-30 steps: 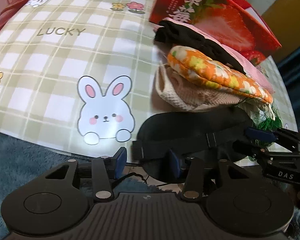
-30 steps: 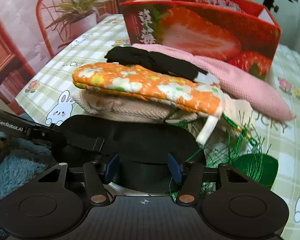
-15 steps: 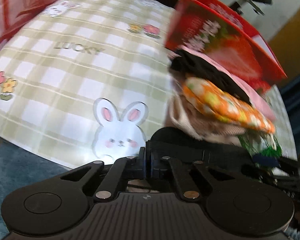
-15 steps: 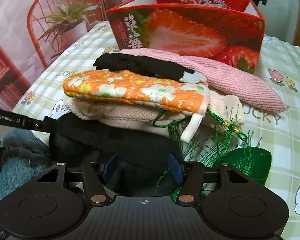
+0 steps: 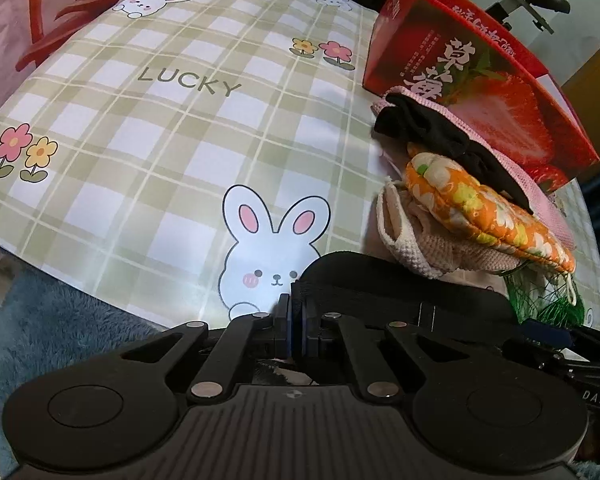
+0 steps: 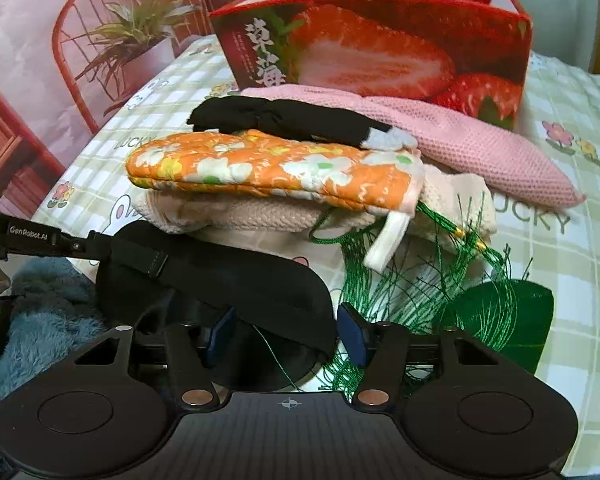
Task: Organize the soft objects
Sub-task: 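Pull the black eye mask out from under the orange floral cloth with both grippers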
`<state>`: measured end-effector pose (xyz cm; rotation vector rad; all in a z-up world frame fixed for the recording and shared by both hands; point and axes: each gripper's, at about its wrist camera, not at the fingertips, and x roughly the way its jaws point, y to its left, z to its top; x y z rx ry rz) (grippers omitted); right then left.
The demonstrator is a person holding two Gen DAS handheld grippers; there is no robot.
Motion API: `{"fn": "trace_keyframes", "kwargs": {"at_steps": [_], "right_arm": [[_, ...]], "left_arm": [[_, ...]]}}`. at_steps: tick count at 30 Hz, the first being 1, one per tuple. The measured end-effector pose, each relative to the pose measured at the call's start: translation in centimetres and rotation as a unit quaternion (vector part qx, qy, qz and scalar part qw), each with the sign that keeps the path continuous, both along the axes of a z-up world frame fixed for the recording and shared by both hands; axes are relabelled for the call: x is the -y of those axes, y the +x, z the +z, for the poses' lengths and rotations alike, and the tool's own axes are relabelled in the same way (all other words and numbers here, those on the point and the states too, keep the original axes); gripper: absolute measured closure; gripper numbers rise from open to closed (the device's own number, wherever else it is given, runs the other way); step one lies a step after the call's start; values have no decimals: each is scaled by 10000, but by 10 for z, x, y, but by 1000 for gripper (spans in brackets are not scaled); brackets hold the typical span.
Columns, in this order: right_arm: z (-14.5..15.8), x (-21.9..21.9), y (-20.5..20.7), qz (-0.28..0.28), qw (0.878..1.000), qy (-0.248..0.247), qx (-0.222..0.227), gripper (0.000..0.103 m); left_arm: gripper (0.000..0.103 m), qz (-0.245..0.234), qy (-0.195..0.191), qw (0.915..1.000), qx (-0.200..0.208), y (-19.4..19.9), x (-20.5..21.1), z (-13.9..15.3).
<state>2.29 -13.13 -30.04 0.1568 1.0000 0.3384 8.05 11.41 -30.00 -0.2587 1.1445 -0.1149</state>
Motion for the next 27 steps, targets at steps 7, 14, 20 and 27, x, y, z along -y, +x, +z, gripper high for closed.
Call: {"fn": "trace_keyframes", "kwargs": {"at_steps": [7,14,20,27], "right_arm": [[-4,4,2,-62,9996,225,-146,51],[8,3,3,-8,9993,299,219,53],[2,11,15,-204,9982,537,181,56],[-12,13,27,-298,9977,613,52,60]], "left_arm": [[97,-3,73,10000,4,-4,0,0],[97,-23,108,9999,3,-3,2,-1],[97,-67,189,9998,14,-2,4,-2],[97,-91,224,9997,29,-2,6,-2]]}}
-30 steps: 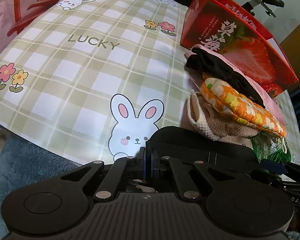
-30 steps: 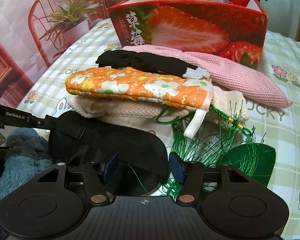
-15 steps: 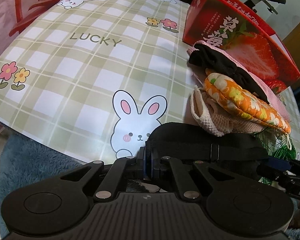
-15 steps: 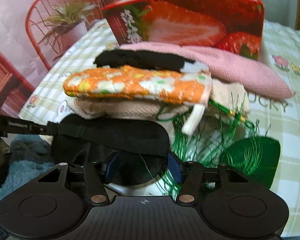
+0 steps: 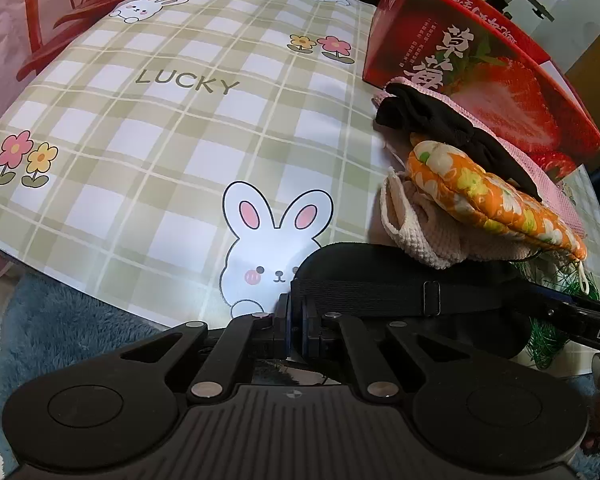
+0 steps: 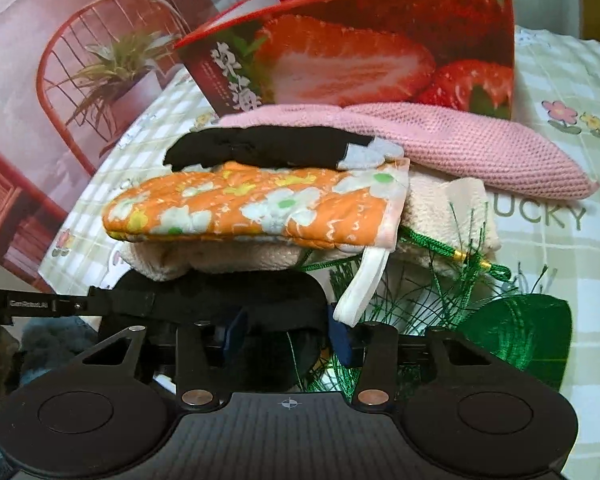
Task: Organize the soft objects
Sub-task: 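Pull the black eye mask out from under the orange floral cloth with both grippers, then carry the black eye mask with both grippers into the red box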
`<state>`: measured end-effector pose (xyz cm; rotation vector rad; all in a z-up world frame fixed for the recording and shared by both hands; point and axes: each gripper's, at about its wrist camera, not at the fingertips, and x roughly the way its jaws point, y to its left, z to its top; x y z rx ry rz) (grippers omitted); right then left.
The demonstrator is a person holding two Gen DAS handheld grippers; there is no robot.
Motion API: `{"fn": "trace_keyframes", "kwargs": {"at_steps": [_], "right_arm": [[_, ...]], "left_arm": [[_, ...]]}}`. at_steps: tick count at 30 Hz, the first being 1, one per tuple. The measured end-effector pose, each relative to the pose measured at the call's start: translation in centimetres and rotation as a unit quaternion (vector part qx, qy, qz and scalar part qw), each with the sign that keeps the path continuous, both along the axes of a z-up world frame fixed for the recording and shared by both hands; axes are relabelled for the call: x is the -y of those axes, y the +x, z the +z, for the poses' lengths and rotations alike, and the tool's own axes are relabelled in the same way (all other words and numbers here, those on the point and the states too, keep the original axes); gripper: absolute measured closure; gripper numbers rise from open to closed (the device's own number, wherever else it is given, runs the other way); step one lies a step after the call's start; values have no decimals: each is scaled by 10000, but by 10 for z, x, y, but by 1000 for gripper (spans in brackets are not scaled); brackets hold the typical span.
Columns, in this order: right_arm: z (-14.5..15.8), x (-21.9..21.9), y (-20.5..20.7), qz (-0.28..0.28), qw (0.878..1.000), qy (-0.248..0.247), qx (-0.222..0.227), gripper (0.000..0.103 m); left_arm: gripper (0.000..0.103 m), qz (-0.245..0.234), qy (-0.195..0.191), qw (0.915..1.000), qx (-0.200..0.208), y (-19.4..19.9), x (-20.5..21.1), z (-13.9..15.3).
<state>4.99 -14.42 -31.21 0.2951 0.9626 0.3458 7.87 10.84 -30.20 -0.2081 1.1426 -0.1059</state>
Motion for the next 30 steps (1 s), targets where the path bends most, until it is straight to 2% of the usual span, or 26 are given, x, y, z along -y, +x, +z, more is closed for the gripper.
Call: {"fn": "trace_keyframes", "kwargs": {"at_steps": [6,10,12,16,21,24,30], "right_arm": [[6,-2,-6,-15,10000,9,32,64],[20,-1,-13,-13,9995,-62,296,88],[28,-2,-18,80,9989,-55,449,94],[38,-8,-22,350,9977,-65,575,94],[28,-7,-17,275,9991,-45,333,93],[28,-5,-19,240,9991,11,357,94],[53,-2,-30,393,9962,88,771,96]], "left_arm": [[97,-4,-9,10000,-1,0,0,0],[97,-19,-28,10000,-2,0,-1,0],[97,-42,-60,10000,15,-1,-1,1],[97,-139,-72,9998,83,-3,2,4],[97,-237,-52,9997,20,-2,5,2],[97,-272,-111,9995,66,-3,3,3],[98,-300,-511,9962,638,-12,-5,30]]}}
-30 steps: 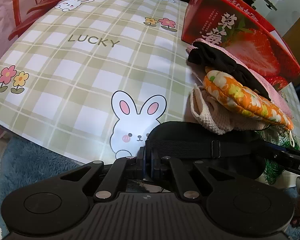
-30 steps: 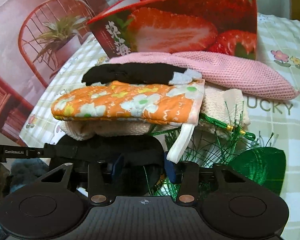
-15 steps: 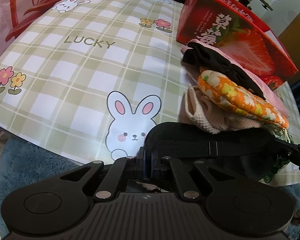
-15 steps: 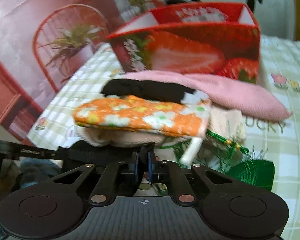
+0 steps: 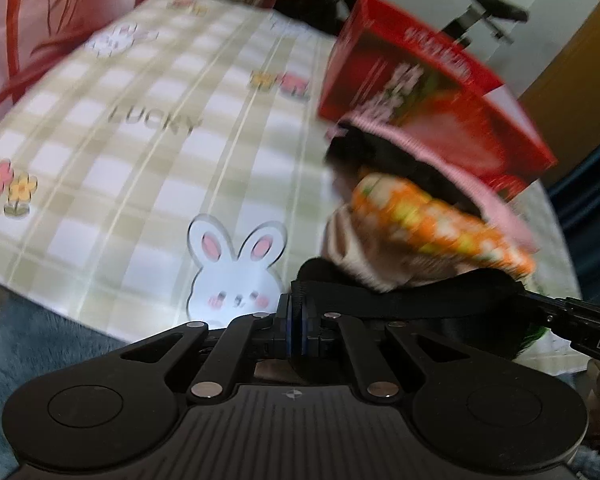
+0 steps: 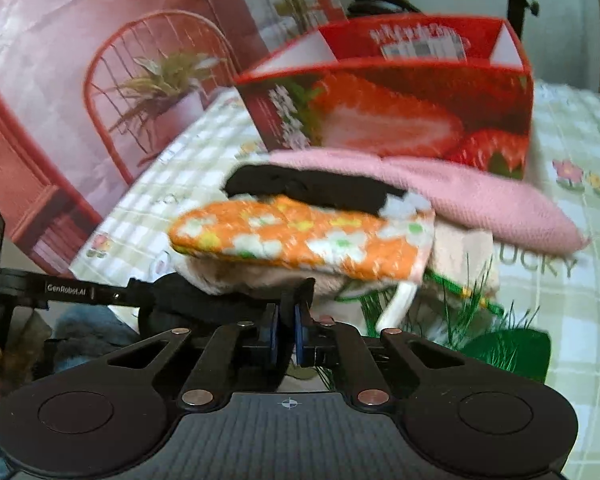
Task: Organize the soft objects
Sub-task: 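Carry the black eye mask with both grippers into the red box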
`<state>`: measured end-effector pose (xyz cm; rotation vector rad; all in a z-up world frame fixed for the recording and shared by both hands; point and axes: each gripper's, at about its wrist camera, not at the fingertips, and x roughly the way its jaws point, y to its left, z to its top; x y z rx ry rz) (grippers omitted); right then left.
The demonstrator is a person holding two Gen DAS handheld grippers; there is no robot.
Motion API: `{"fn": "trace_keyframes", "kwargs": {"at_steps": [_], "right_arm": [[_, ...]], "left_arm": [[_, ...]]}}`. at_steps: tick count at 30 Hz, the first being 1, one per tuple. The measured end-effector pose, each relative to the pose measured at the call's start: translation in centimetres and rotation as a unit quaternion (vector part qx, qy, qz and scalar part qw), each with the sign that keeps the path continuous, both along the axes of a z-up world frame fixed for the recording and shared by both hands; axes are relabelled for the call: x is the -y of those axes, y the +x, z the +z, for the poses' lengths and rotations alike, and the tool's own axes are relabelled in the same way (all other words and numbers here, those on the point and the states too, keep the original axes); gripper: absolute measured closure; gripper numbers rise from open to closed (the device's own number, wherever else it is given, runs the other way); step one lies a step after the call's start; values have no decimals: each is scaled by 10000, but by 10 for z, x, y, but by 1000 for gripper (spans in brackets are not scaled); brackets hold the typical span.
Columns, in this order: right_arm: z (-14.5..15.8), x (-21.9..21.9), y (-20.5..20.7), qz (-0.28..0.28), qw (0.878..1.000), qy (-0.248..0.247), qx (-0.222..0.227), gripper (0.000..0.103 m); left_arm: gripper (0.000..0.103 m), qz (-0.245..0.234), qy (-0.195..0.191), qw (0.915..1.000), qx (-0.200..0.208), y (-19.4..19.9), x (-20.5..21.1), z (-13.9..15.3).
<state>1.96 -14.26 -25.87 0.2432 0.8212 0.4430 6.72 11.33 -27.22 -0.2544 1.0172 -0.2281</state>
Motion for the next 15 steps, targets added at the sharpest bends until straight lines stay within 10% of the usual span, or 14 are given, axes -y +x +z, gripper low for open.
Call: {"fn": "trace_keyframes", "kwargs": {"at_steps": [15], "right_arm": [[88,21,-24,-33,9923,309,1196,96]], "left_arm": [[98,-220,-165,9931,1137,-18,1,86]]}}
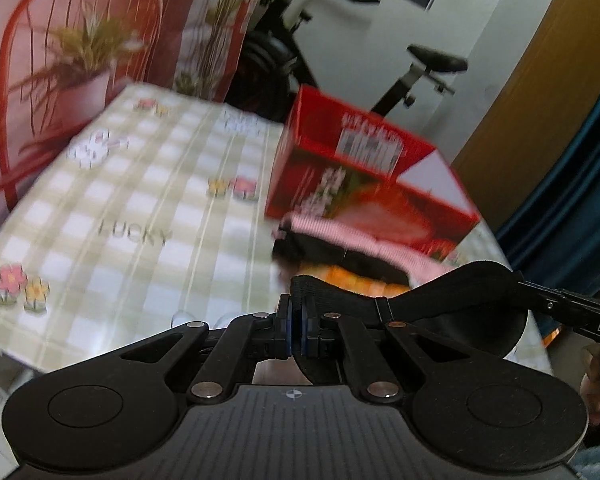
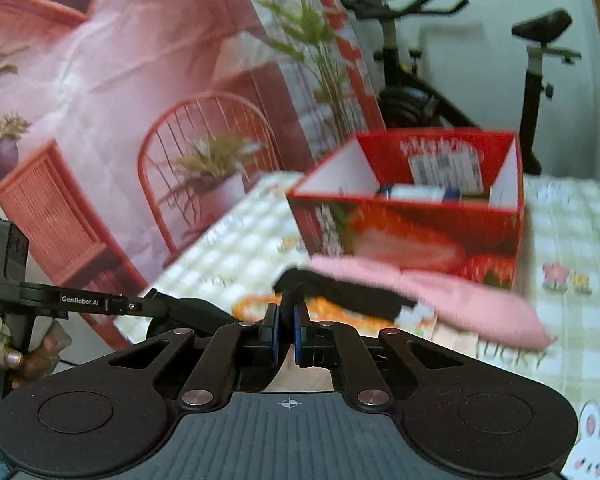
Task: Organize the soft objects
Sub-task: 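Carry the black eye mask with both grippers into the red box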
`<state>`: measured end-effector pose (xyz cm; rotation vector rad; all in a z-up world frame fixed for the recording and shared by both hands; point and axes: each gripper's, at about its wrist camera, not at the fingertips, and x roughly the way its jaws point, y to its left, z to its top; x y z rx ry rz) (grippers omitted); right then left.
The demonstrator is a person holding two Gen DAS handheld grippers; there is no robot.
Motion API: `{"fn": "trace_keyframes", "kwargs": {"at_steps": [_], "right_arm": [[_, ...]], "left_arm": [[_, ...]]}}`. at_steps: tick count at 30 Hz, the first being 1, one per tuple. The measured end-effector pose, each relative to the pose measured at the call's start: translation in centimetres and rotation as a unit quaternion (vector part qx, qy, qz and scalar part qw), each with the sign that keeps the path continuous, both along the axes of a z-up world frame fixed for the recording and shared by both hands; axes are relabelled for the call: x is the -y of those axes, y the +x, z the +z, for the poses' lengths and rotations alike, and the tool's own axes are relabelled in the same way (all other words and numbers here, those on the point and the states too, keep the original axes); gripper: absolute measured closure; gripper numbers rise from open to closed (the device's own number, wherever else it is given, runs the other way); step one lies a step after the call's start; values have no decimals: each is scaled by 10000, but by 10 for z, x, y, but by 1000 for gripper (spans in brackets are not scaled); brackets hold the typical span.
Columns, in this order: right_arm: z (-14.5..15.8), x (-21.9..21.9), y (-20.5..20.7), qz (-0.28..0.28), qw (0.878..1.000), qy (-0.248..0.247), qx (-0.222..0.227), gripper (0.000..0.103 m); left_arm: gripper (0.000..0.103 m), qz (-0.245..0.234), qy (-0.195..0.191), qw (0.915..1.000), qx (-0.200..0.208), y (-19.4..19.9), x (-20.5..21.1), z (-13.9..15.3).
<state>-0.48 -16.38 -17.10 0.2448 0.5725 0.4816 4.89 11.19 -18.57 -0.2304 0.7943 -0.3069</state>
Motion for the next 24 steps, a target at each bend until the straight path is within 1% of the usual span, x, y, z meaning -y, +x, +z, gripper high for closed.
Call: {"fn": "trace_keyframes", "kwargs": {"at_steps": [3,6,11,15,18,21,24], "right_arm": [[15,6,7,-64,9998,-22,197,96],[28,14,21,-184,9991,-82,368,96],[51,32,55,-433,9973,-117,587,96],[63,45,92,-649,9949,-310,708,96],[62,54,122,-809,9935,-414,679,96],[55,59,150,-920,9924,-520,628,96],[43,61,175,-996,9922,-599,453,96]], "left_arm": [[98,-25,8,9996,265,7,3,20],[98,-58,11,9988,480,23,14,37],[98,-93,331,9944,998,61,44,64],[98,-32,361,9918,1223,100,64,78],[98,-6,535,9898,1321,131,82,82],[98,-33,571,9903,1268,161,99,77],[98,-136,717,9909,1131,183,116,64]]}}
